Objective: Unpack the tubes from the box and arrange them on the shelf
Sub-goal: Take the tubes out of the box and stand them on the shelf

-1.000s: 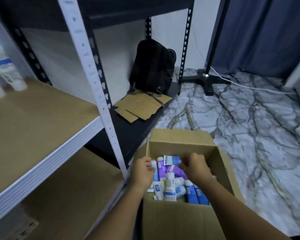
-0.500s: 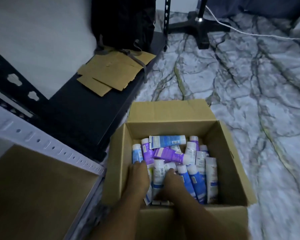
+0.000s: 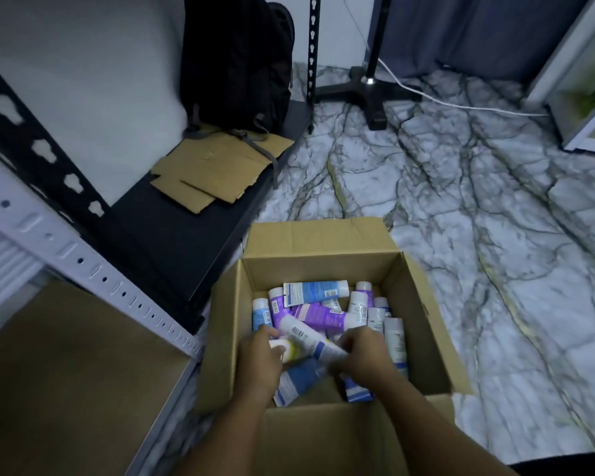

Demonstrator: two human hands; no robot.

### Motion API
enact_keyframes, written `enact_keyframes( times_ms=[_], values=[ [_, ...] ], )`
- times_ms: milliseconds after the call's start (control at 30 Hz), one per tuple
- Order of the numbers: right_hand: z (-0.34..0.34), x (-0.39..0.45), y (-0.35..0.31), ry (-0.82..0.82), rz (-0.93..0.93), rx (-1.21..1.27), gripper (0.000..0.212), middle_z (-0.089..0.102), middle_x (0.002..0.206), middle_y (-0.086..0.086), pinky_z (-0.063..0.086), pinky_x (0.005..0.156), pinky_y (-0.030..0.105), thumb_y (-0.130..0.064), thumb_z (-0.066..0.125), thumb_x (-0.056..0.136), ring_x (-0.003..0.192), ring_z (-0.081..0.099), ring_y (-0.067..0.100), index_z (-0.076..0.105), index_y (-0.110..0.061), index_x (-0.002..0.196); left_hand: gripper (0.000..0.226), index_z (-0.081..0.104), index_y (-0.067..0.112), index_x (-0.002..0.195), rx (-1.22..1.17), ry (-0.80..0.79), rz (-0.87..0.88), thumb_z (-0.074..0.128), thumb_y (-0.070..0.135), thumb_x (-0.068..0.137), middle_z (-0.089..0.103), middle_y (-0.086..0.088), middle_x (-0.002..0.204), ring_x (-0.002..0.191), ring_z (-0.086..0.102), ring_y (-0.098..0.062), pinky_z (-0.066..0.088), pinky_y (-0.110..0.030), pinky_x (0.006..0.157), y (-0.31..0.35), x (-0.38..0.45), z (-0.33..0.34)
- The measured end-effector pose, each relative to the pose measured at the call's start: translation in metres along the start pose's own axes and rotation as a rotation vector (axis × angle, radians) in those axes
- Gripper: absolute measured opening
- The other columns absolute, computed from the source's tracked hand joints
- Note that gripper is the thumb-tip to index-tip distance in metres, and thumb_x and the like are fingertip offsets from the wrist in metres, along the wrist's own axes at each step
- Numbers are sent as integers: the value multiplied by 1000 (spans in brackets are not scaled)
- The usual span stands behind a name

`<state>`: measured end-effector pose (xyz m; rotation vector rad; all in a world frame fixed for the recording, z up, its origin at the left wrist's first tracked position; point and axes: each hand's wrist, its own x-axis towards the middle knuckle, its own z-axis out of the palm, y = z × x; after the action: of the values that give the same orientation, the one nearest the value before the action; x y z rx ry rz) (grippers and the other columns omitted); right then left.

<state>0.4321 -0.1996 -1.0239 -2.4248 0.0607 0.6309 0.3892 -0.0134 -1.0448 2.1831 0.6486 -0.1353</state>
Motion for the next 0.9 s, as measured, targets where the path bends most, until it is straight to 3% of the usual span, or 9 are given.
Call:
enact_keyframes(
  times_ms=[67, 133, 200, 300, 367, 600, 767, 833, 900],
  values=[
    [-19, -9, -1, 128, -59, 120, 27, 69, 64, 5, 41, 51, 18, -31, 88, 62, 61, 61, 11, 70, -12, 66, 22, 62, 24, 86, -106, 74, 39, 69, 3, 82, 67, -3, 92, 82, 64, -22, 54, -32, 69, 8, -9, -9],
    [-38, -21, -7, 221, -118, 250, 24, 70, 63, -1, 40, 53, 19, -34, 89, 65, 57, 60, 3, 72, -16, 66, 18, 66, 24, 84, -198, 157, 83, 71, 7, 80, 68, 1, 85, 78, 66, -21, 56, -35, 66, 20, -19, -21],
    [-55, -33, -15, 271, -174, 290, 15, 70, 64, -5, 39, 54, 11, -32, 88, 66, 58, 59, -3, 77, -23, 70, 16, 71, 23, 87, -323, 239, 93, 74, 8, 81, 72, 6, 83, 78, 68, -13, 54, -29, 67, 36, -32, -38],
    [-76, -52, -29, 304, -263, 311, 9, 68, 62, -6, 39, 53, 12, -23, 86, 69, 57, 56, -1, 77, -22, 73, 17, 76, 17, 89, -494, 275, 91, 76, 4, 79, 75, 6, 81, 78, 72, -11, 59, -33, 71, 55, -45, -64],
    [-87, -64, -40, 322, -292, 350, 11, 68, 62, -6, 43, 56, 19, -23, 86, 68, 58, 56, 1, 76, -22, 71, 21, 78, 17, 88, -497, 251, 136, 75, -2, 77, 77, 5, 81, 80, 73, -13, 59, -35, 75, 65, -53, -83],
    [-116, -112, -107, 289, -441, 400, 13, 71, 68, -2, 42, 53, 11, -9, 85, 69, 55, 57, -4, 74, -13, 75, 19, 77, 17, 82, -497, 302, 312, 85, 4, 71, 76, 8, 76, 73, 71, 0, 52, -11, 62, 111, -99, -171],
    [-130, -153, -166, 314, -611, 354, 11, 72, 71, -2, 43, 53, 9, -12, 83, 73, 57, 57, -7, 75, -14, 80, 17, 75, 12, 79, -485, 356, 399, 87, 6, 69, 76, 5, 75, 71, 72, -2, 53, -16, 61, 133, -140, -241],
    [-134, -168, -191, 302, -672, 367, 12, 72, 71, -2, 45, 55, 13, -14, 84, 72, 57, 59, -4, 74, -15, 79, 18, 75, 15, 78, -469, 416, 428, 88, 9, 68, 76, 7, 76, 72, 72, -1, 54, -14, 62, 139, -158, -268],
    [-138, -182, -215, 286, -723, 351, 13, 73, 70, 0, 50, 59, 26, -16, 84, 72, 58, 62, 5, 73, -15, 79, 19, 76, 18, 76, -457, 489, 443, 90, 12, 65, 76, 7, 75, 71, 71, -2, 53, -13, 63, 143, -174, -296]
  ],
)
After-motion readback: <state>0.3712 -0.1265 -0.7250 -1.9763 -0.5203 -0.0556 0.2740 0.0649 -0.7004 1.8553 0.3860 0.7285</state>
